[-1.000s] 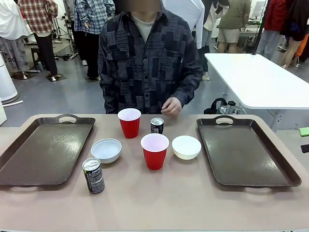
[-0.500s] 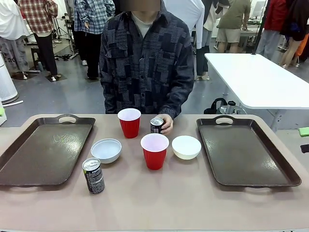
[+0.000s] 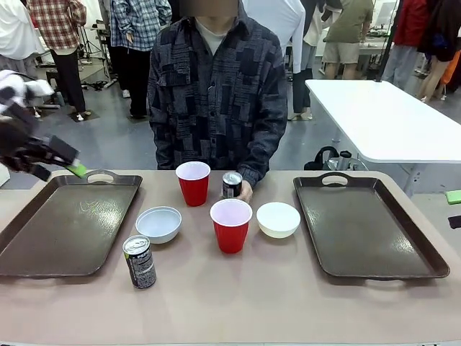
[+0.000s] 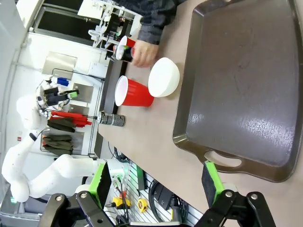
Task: Prepare tableware on both trays.
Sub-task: Pick up a Picnic Bowl from the table and place it on a Handle tray.
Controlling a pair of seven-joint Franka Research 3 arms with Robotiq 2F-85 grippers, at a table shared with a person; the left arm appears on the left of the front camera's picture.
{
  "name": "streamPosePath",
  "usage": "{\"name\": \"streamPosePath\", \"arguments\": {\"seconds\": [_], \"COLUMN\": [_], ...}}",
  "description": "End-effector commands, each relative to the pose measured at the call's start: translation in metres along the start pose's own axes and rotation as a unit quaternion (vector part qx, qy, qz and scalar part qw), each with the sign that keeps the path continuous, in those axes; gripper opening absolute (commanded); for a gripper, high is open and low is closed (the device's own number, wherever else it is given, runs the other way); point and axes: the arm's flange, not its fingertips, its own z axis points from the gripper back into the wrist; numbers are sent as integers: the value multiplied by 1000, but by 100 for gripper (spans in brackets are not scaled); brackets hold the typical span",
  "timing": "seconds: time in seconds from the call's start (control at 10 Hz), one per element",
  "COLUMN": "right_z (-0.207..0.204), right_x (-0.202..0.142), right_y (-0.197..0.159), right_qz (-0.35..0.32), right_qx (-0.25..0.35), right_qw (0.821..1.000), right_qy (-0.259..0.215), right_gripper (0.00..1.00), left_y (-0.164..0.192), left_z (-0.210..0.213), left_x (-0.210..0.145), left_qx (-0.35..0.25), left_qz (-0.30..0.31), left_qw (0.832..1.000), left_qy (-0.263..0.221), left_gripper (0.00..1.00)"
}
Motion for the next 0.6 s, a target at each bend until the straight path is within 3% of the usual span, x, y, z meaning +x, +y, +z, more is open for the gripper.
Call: {"name": "streamPosePath", "arguments": {"seconds": [0.0,0.3,0.5], "right_z": [0,0,0], "right_x": [1,1,1], "right_y": [-2,-2,-2], "right_qz": [1,1,1], "right_qx": [8,8,8], "right_qw": [1000,1000,1000], "right_qy": [-4,-4,-4], "right_gripper": [100,100,100], "left_y": [-19,-44,-47], "left_z": [-42,-93,-106], "left_x": [-16,2,15], "left_qx": [76,122,116], "left_qz": [3,12,31], "left_qw": [996,991,991], "left_qy": [43,52,60], "left_gripper": [100,100,100]}}
